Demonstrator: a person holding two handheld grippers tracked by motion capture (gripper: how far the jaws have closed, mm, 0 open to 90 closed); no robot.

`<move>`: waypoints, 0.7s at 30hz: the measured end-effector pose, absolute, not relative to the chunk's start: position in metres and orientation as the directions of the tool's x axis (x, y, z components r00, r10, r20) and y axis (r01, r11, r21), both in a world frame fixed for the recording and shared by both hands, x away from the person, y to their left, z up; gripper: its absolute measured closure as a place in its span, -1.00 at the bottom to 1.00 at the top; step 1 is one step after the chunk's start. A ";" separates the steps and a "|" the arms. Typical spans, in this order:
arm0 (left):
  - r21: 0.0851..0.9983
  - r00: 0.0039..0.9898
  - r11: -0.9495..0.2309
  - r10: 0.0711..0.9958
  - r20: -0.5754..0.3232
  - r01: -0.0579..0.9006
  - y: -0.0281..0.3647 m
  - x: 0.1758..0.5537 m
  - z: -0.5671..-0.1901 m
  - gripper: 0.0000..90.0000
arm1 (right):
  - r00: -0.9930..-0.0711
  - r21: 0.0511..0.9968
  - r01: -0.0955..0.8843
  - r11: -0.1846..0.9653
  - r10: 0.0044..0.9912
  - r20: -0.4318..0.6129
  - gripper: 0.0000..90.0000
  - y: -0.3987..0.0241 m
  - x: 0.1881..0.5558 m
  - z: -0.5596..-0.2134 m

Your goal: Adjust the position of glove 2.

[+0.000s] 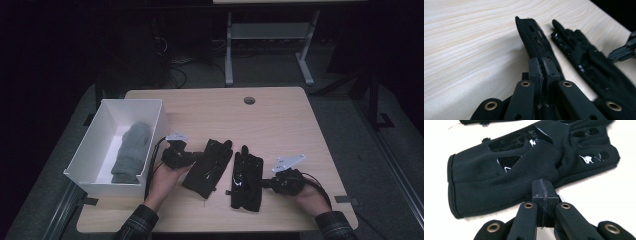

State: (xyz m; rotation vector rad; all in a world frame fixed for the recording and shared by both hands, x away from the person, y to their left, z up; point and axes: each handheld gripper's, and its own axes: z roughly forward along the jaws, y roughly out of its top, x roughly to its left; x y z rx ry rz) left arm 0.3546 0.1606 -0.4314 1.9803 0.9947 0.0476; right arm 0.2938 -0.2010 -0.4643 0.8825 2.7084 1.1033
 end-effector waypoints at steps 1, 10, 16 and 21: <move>0.732 0.680 -0.276 0.653 -0.333 0.623 0.161 0.354 -0.430 0.92 | -0.833 0.667 0.475 0.575 0.537 0.130 1.00 -0.198 0.294 -0.464; 0.736 0.690 -0.249 0.613 -0.384 0.630 0.157 0.351 -0.420 0.92 | -0.851 0.675 0.450 0.585 0.511 0.124 1.00 -0.181 0.298 -0.465; 0.738 0.685 -0.211 0.591 -0.426 0.641 0.153 0.352 -0.417 0.92 | -0.851 0.677 0.450 0.582 0.510 0.127 1.00 -0.178 0.301 -0.466; 0.740 0.691 -0.202 0.569 -0.445 0.642 0.150 0.351 -0.413 0.92 | -0.851 0.679 0.449 0.581 0.509 0.127 1.00 -0.174 0.303 -0.466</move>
